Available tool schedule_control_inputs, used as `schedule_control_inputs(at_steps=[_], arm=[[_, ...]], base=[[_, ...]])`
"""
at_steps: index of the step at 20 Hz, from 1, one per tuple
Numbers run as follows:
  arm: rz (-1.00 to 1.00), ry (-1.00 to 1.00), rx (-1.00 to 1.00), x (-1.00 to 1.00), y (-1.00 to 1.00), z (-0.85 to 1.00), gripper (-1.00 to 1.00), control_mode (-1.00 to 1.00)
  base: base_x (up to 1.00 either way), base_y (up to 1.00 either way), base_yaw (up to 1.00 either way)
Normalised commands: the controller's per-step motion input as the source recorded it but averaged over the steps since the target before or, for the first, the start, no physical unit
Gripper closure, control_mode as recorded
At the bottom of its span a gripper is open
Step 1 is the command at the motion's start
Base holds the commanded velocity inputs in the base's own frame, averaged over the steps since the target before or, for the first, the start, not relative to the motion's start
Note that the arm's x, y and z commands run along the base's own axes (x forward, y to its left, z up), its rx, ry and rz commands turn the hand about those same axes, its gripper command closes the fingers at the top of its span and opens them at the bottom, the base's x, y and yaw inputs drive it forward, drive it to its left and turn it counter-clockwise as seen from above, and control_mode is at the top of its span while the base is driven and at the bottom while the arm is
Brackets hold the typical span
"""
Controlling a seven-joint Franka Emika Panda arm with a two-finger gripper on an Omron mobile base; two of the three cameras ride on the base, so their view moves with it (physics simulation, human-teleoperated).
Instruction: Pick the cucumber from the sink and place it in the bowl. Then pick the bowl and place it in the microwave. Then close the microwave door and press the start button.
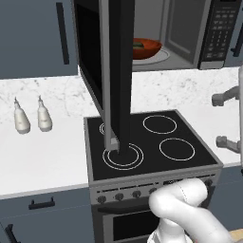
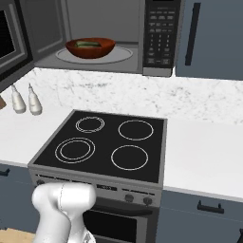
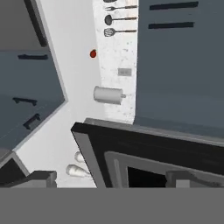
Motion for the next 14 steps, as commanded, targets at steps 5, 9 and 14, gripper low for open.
schedule_control_inputs(at_steps=[5,9,14], arm=[[0.07,0.03,0.01,-0.43,0.84,-0.26,-1.0,-1.0],[0.0,0.05,0.0,0.0,0.86,-0.19,-1.0,-1.0],[-0.03,0.07,0.0,0.25,1.0,-0.33,-1.0,-1.0]], base=[[0.0,0.0,0.0],[0.0,0.0,0.0],[0.0,0.0,0.0]])
